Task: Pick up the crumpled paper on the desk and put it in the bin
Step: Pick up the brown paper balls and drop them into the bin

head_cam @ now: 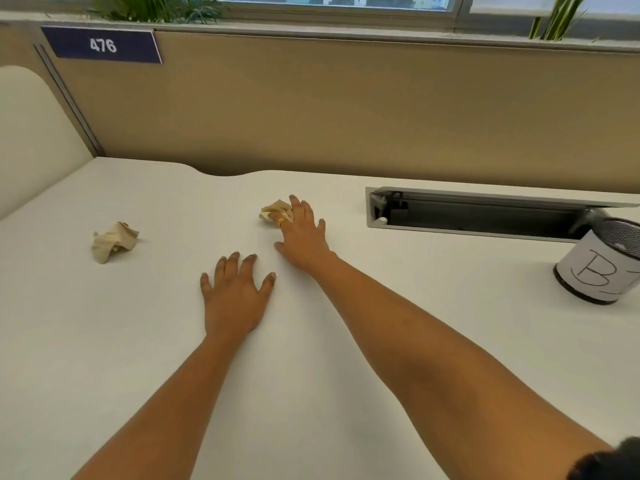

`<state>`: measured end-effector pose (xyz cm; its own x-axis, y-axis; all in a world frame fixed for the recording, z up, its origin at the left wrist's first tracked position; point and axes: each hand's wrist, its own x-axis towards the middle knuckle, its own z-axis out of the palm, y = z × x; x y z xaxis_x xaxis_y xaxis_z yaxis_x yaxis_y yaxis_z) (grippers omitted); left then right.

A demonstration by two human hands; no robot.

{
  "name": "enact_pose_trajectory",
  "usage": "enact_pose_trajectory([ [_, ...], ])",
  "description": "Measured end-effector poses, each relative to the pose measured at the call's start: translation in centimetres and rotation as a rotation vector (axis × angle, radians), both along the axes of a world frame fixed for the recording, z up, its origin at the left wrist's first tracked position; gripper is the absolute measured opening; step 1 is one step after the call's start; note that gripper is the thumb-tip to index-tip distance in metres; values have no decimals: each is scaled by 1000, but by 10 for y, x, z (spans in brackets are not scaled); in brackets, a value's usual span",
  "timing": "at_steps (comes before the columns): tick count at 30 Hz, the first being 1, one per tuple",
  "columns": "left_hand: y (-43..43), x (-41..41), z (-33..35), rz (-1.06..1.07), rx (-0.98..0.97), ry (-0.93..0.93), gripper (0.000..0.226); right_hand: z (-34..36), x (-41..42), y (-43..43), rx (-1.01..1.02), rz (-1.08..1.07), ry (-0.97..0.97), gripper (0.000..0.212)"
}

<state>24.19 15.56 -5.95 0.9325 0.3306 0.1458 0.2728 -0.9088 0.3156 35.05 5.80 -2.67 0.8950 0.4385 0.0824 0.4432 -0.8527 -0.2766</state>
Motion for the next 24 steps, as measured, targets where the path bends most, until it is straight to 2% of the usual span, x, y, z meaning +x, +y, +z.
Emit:
enact_pose_trajectory([
  [9, -1, 1, -1, 2, 22, -3, 54, -6, 20, 10, -78, -7, 57, 47],
  [13, -1, 0, 0, -2, 21, -3, 54, -6, 8, 8, -77, -12, -61, 35],
  [18, -2, -3, 1, -1, 3, 3, 53, -2, -7, -8, -18, -32, -187, 27],
  [21, -8, -9, 4, -8, 0, -23, 50, 2, -22, -27, 12, -56, -177, 24],
  [24, -19, -20, 5, -29, 9, -25, 48, 8, -41, -51, 71, -66, -122, 31],
])
